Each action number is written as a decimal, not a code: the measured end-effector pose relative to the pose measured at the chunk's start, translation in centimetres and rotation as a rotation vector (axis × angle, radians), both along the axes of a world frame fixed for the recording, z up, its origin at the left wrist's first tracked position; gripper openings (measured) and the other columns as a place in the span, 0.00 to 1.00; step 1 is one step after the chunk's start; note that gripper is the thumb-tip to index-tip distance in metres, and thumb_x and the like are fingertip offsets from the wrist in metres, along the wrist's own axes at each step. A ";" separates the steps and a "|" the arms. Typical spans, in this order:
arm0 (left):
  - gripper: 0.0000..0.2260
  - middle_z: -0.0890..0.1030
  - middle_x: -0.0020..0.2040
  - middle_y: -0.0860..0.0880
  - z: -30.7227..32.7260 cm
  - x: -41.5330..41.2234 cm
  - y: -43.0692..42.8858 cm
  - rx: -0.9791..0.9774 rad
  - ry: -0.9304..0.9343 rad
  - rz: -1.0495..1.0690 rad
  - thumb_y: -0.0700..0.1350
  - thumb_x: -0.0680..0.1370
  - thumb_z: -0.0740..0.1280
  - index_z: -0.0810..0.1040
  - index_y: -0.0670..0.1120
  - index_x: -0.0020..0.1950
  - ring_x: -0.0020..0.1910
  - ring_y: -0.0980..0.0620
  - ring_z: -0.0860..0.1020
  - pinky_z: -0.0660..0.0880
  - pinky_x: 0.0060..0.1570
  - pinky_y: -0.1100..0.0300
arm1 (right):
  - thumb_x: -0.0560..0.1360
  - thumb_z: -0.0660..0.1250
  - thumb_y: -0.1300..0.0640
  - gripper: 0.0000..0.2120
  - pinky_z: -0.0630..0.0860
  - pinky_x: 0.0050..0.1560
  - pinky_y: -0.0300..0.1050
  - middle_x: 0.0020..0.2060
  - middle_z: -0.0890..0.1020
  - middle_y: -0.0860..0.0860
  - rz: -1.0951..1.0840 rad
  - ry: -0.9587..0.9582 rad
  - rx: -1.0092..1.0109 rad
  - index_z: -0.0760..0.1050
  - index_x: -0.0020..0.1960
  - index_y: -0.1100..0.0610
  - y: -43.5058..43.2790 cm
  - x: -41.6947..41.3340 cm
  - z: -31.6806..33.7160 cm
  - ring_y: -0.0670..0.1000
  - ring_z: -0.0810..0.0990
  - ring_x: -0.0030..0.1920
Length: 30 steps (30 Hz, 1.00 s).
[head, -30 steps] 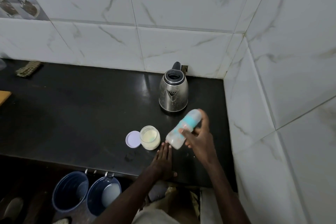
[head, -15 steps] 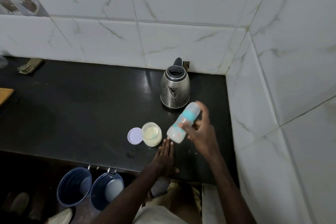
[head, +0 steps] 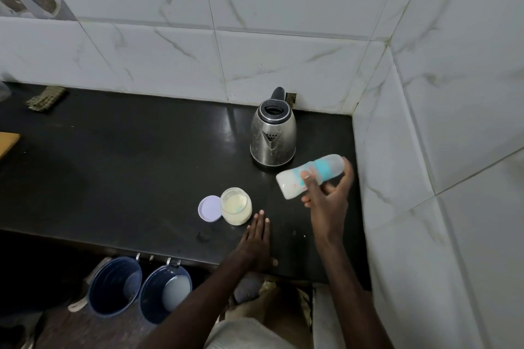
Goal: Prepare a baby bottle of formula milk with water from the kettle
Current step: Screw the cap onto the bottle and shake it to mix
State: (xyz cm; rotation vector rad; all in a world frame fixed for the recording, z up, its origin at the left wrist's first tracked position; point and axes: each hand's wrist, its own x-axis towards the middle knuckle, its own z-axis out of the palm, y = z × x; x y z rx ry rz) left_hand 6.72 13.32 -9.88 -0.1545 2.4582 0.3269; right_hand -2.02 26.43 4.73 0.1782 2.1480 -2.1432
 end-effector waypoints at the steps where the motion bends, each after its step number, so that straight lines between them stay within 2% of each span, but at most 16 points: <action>1: 0.52 0.29 0.80 0.36 0.0 0.0 0.0 0.001 -0.001 0.001 0.61 0.80 0.67 0.33 0.37 0.81 0.81 0.38 0.32 0.41 0.81 0.45 | 0.76 0.77 0.49 0.39 0.81 0.36 0.39 0.56 0.86 0.55 -0.035 -0.005 -0.012 0.58 0.79 0.39 0.0 0.1 0.1 0.51 0.87 0.41; 2: 0.51 0.29 0.80 0.36 0.0 -0.1 0.0 0.004 -0.008 0.005 0.61 0.80 0.67 0.33 0.37 0.81 0.81 0.38 0.32 0.41 0.81 0.45 | 0.76 0.77 0.49 0.39 0.81 0.35 0.39 0.54 0.87 0.55 0.006 -0.008 0.015 0.58 0.79 0.39 0.0 0.2 0.1 0.50 0.87 0.40; 4: 0.51 0.31 0.81 0.36 0.4 -0.3 0.0 0.006 -0.037 0.007 0.60 0.80 0.67 0.34 0.37 0.82 0.81 0.38 0.33 0.40 0.80 0.45 | 0.75 0.78 0.51 0.39 0.82 0.36 0.40 0.51 0.87 0.53 0.259 -0.009 0.139 0.59 0.77 0.36 0.3 0.4 -0.1 0.47 0.86 0.36; 6: 0.50 0.34 0.82 0.35 0.6 -0.5 0.0 0.013 -0.069 0.005 0.60 0.80 0.67 0.36 0.37 0.82 0.82 0.37 0.34 0.39 0.80 0.45 | 0.74 0.78 0.51 0.41 0.84 0.41 0.43 0.53 0.86 0.51 0.459 0.008 0.243 0.59 0.77 0.33 0.8 0.4 -0.2 0.47 0.87 0.42; 8: 0.50 0.33 0.81 0.35 0.5 -0.4 0.0 0.008 -0.054 0.010 0.60 0.80 0.67 0.35 0.37 0.82 0.81 0.37 0.34 0.40 0.80 0.45 | 0.74 0.79 0.51 0.41 0.84 0.40 0.42 0.55 0.86 0.51 0.396 0.021 0.205 0.59 0.77 0.34 0.8 0.2 -0.2 0.48 0.88 0.45; 12: 0.52 0.29 0.80 0.36 -0.1 -0.1 0.0 0.014 -0.018 0.011 0.61 0.79 0.67 0.32 0.37 0.81 0.81 0.38 0.31 0.41 0.81 0.45 | 0.76 0.77 0.49 0.40 0.81 0.36 0.37 0.58 0.85 0.56 0.054 -0.033 0.011 0.58 0.79 0.40 -0.2 0.3 -0.2 0.53 0.88 0.44; 13: 0.52 0.29 0.80 0.36 -0.2 -0.1 0.0 0.016 -0.023 0.012 0.61 0.80 0.67 0.33 0.37 0.81 0.81 0.38 0.31 0.41 0.80 0.45 | 0.76 0.77 0.50 0.40 0.80 0.35 0.37 0.57 0.85 0.55 0.080 -0.034 0.033 0.58 0.79 0.40 -0.3 0.3 -0.2 0.53 0.88 0.43; 15: 0.51 0.33 0.82 0.36 0.2 -0.3 -0.1 0.015 -0.044 0.014 0.60 0.80 0.67 0.35 0.37 0.82 0.82 0.38 0.34 0.41 0.80 0.45 | 0.75 0.78 0.51 0.39 0.80 0.35 0.37 0.51 0.87 0.54 0.316 -0.022 0.152 0.59 0.78 0.38 -0.3 0.4 0.0 0.47 0.86 0.36; 17: 0.49 0.36 0.83 0.36 0.5 -0.5 -0.1 0.028 -0.071 0.016 0.60 0.80 0.67 0.36 0.38 0.83 0.82 0.37 0.36 0.40 0.80 0.44 | 0.74 0.78 0.52 0.40 0.80 0.37 0.38 0.49 0.87 0.53 0.503 0.015 0.245 0.60 0.77 0.35 0.0 0.3 0.1 0.45 0.85 0.36; 19: 0.50 0.34 0.82 0.36 0.6 -0.4 0.0 0.024 -0.049 0.012 0.60 0.80 0.67 0.35 0.38 0.82 0.82 0.37 0.35 0.40 0.80 0.44 | 0.74 0.78 0.52 0.40 0.81 0.37 0.38 0.52 0.87 0.53 0.427 0.042 0.211 0.60 0.77 0.34 0.1 0.0 0.3 0.47 0.87 0.40; 23: 0.52 0.29 0.80 0.36 0.0 0.0 0.0 0.020 0.003 0.017 0.60 0.79 0.68 0.33 0.37 0.81 0.81 0.38 0.32 0.41 0.80 0.45 | 0.76 0.78 0.49 0.40 0.81 0.36 0.38 0.58 0.85 0.56 0.078 0.014 0.035 0.58 0.79 0.39 -0.9 0.2 0.6 0.52 0.88 0.45; 24: 0.52 0.30 0.80 0.36 -0.1 0.0 0.0 0.018 -0.002 0.015 0.60 0.79 0.68 0.33 0.37 0.81 0.81 0.38 0.33 0.41 0.81 0.45 | 0.76 0.78 0.50 0.40 0.81 0.36 0.38 0.57 0.86 0.55 0.100 0.021 0.044 0.58 0.79 0.39 -1.1 0.3 0.6 0.50 0.88 0.43; 26: 0.51 0.33 0.82 0.36 0.2 -0.3 0.0 0.032 -0.042 0.018 0.60 0.80 0.68 0.34 0.37 0.82 0.82 0.38 0.35 0.41 0.81 0.44 | 0.75 0.78 0.51 0.40 0.81 0.36 0.39 0.53 0.87 0.54 0.323 0.039 0.139 0.59 0.78 0.37 -1.2 0.4 0.6 0.45 0.86 0.38; 28: 0.50 0.35 0.83 0.36 0.6 -0.5 -0.1 0.050 -0.075 0.026 0.60 0.80 0.68 0.35 0.39 0.82 0.82 0.38 0.37 0.41 0.81 0.44 | 0.73 0.79 0.50 0.41 0.83 0.41 0.43 0.52 0.87 0.51 0.498 0.077 0.246 0.60 0.77 0.33 -1.1 0.4 0.5 0.44 0.87 0.41; 30: 0.51 0.34 0.82 0.37 0.7 -0.3 0.0 0.039 -0.039 0.026 0.59 0.80 0.68 0.34 0.38 0.82 0.82 0.38 0.35 0.41 0.80 0.45 | 0.73 0.79 0.50 0.40 0.84 0.42 0.44 0.52 0.87 0.50 0.417 0.090 0.211 0.60 0.77 0.33 -1.2 0.4 0.8 0.45 0.87 0.42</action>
